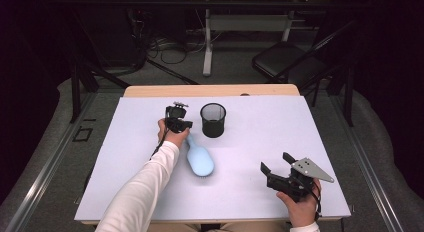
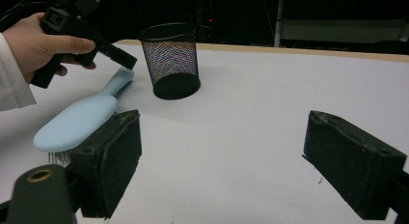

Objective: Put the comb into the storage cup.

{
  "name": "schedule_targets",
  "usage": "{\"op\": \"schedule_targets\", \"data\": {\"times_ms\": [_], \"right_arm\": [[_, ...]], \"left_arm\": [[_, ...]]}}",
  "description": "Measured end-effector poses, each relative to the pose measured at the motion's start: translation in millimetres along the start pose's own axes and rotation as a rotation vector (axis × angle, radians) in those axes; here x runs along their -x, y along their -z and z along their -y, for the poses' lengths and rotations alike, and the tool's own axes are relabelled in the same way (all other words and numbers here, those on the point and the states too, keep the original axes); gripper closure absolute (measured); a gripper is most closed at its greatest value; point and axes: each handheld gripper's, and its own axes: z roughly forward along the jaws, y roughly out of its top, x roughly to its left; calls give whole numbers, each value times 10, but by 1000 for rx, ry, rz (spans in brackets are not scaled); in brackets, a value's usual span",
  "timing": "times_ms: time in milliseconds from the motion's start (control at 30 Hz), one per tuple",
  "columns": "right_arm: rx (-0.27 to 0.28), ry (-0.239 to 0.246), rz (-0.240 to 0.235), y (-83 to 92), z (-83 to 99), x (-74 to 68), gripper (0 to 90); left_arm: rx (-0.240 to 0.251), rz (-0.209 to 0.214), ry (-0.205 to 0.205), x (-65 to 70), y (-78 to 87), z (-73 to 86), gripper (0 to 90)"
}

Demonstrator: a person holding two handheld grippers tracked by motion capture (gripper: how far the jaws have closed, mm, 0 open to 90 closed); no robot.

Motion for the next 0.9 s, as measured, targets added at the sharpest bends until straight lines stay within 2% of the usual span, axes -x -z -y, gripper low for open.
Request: {"op": "schedule_targets", "data": {"times_ms": [133,400,767,900], "right_arm": [[-3,-4,-1,-1,2,2,136],[-2,-8,-5,-5,3,1,139],[-2,-9,-7,-5,2,2,140],[-4,-7,-9,-6,3,1,140]], "left_arm": [[-13,2,12,-4,-32,10,900],[-24,-7,9,-18,-75,9,900],[-46,-28,-16,-20,-82,2,900],[-61,-51,-25,-44,-68,8,900]]}}
